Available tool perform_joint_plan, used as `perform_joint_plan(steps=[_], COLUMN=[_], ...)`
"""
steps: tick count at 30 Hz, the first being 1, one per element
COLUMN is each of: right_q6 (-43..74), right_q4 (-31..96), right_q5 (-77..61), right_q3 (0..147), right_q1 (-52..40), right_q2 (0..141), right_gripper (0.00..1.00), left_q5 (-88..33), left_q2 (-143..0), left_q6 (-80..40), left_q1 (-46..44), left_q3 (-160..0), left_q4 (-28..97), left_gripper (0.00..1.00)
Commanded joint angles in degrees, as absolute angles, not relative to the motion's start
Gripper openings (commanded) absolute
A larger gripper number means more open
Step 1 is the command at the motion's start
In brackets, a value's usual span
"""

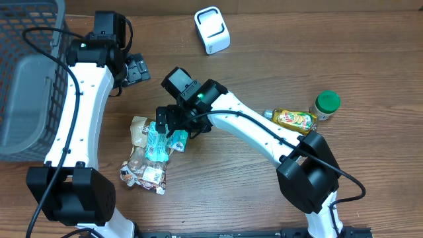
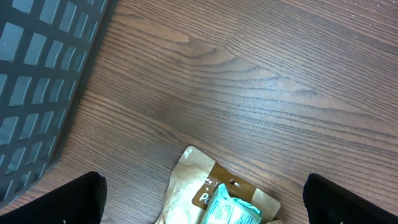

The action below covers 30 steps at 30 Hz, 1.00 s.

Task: Scan the item barcode
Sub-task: 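Lower the right gripper onto the teal pack and close on it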

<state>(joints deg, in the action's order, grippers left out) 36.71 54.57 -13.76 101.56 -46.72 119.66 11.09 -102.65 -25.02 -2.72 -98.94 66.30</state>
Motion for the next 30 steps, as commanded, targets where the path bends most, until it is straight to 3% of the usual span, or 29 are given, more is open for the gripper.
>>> perform_joint_plan(steps=[1,10,21,30], right_q6=[36.9,36.9,36.9,36.9], right_q4=[54.3,54.0,54.0,53.9], right_q5=[-11.7,-9.8,-8.4,-7.5], right_q3=[101.2,101.2,101.2,100.8], right_q1=[-47.0,-47.0,-47.0,-47.3], right_q2=[119.8,119.8,119.8,119.8], right_gripper=[1.00,1.00,0.89,0.87], left_q5=[10.9,10.9,10.9,10.9], left_q2=[-101.9,-101.9,-101.9,-101.9], left_q6=[-24.2,-24.2,-24.2,-24.2], left_q1=[-2.7,-2.7,-2.7,-2.7], left_q3=[-99.5,-99.5,-99.5,-99.5], left_q4=[66.4,66.4,66.4,66.4], left_gripper=[1.00,1.00,1.00,1.00])
